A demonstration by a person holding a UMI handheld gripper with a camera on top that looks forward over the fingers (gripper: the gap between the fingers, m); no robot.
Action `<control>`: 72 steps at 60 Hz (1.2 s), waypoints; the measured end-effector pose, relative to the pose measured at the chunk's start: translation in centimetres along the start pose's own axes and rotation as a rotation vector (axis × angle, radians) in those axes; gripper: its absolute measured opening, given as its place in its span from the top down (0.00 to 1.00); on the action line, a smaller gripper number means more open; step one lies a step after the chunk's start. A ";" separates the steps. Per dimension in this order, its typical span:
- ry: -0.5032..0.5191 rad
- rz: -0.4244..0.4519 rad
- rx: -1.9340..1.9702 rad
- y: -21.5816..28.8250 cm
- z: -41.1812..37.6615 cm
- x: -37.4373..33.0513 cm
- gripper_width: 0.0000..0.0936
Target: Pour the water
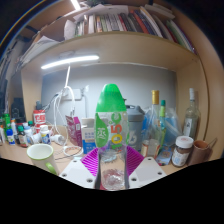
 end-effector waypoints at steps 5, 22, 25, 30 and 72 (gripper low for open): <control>0.040 0.008 0.007 -0.2 -1.7 0.3 0.65; 0.083 0.008 0.050 -1.9 -2.1 0.5 0.62; 0.088 0.004 0.038 -1.8 -2.2 0.6 0.61; 0.080 -0.015 0.017 -1.8 -2.3 0.5 0.50; 0.206 -0.078 -0.173 -0.8 -7.5 -26.0 0.10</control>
Point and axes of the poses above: the point between the fingertips, and its own axes, seen from behind it with the camera up: z to the right, y up, x forward, the way the camera looks, the point moved 1 cm from there along -x, backward, against the way the camera looks, and after that the axes turned 5 degrees about y, right-handed, at the moved point
